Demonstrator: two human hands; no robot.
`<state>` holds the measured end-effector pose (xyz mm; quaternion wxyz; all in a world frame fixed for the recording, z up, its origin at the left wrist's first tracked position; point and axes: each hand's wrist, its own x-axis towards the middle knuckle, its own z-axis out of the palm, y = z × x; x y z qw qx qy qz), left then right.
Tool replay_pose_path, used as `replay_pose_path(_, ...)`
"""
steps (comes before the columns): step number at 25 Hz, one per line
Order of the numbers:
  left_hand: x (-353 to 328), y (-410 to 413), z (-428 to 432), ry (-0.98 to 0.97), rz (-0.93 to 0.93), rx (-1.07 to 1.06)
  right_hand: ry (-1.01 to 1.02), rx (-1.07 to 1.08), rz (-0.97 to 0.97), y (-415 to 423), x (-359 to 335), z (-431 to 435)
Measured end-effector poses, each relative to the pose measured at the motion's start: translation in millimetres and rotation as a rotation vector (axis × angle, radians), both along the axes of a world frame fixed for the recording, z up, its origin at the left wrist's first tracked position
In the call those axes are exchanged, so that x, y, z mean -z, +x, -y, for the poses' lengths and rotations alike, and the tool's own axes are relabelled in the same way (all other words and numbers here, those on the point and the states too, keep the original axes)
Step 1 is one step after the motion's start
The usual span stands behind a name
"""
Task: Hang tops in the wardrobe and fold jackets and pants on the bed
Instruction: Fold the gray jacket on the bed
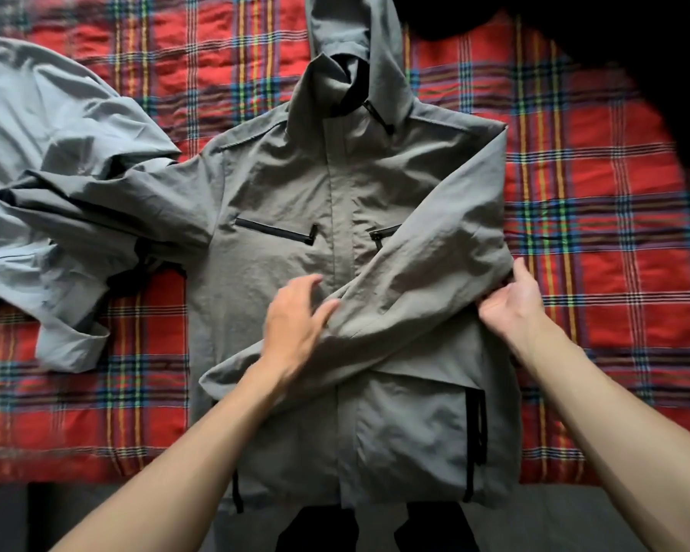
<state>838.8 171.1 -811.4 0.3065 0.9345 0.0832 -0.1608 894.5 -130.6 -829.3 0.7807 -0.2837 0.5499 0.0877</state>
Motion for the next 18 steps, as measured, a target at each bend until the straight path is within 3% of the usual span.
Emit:
replay_pose_path(3, 16, 48, 59, -0.014, -0.088, 0.146, -0.002, -0.045, -0.025, -2, 1, 6)
replay_pose_path(9, 3, 71, 48, -0.078, 0.216, -0.082, -0.102, -0.081, -0.057, -7, 8, 14)
replay_pose_path(13, 1, 43, 21, 0.005, 0.016, -0.001, -0.238, -0.070, -0.128, -9, 7, 9)
replay_pose_path(14, 4, 28, 10, 0.085, 0.000, -0.013, -0.382, -0.094, -0.163, -12, 4, 7)
replay_pose_path(16, 7, -14, -23, 0.279, -0.001, -0.154, -0.928, -0.330, -0.157, -18, -3, -9)
replay_pose_path(18, 5, -63, -53, 0.382, -0.006, -0.364, -1.321, -0.729, 0.263, -25, -15, -38)
